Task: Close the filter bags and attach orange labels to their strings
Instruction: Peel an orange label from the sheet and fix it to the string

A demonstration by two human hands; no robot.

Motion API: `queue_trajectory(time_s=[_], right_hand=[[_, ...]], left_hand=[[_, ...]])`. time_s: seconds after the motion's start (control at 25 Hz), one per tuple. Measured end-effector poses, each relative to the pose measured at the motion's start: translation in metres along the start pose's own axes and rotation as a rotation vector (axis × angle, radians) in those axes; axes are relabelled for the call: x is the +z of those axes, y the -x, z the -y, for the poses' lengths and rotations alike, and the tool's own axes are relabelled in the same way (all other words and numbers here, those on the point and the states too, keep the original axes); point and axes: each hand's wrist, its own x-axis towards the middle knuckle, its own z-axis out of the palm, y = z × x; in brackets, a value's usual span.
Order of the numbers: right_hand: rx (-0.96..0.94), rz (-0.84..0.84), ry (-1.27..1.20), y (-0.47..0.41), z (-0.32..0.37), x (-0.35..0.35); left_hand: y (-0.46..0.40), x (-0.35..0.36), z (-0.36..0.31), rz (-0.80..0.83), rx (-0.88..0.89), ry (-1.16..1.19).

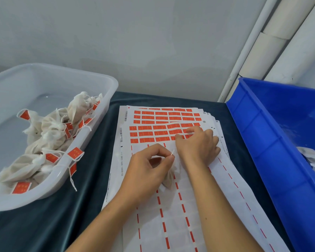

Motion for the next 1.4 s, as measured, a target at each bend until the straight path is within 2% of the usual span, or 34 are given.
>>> queue_trajectory(time_s=[0.08, 0.16, 0.28, 0.4, 0.6, 0.72, 1.16, 1.4], right_hand=[[-0.045, -0.032, 0.04, 0.006, 0.003, 0.003], [-0.178, -0.053, 0.064, 0.015, 0.001, 0.006], [-0.331, 0.047, 0.128, 0.015, 0.001, 0.008], [-0.381, 0.071, 0.185, 0.011, 0.0, 0.005], [-0.335, 0.1, 0.08, 0.003, -0.007, -0.006], [-0.243, 0.013, 0.172, 0.011, -0.011, -0.01], [-0.235, -0.032, 0.144, 0.025, -0.016, -0.014], [-0.203, 0.074, 0.045, 0.014, -0.016, -0.027]], left_hand=[[0.001, 0.0, -0.001, 0.006, 0.008, 0.0], [0.003, 0.001, -0.003, 0.015, 0.007, 0.001], [0.004, 0.003, -0.004, 0.019, -0.01, 0.0], [0.003, 0.002, -0.004, 0.025, -0.014, 0.01], [0.002, 0.001, -0.001, 0.022, -0.024, -0.005], [0.0, 0.001, 0.001, 0.023, -0.005, -0.013], [0.001, 0.004, 0.001, 0.026, -0.016, -0.028], [0.002, 0.003, -0.002, 0.024, -0.033, -0.049]])
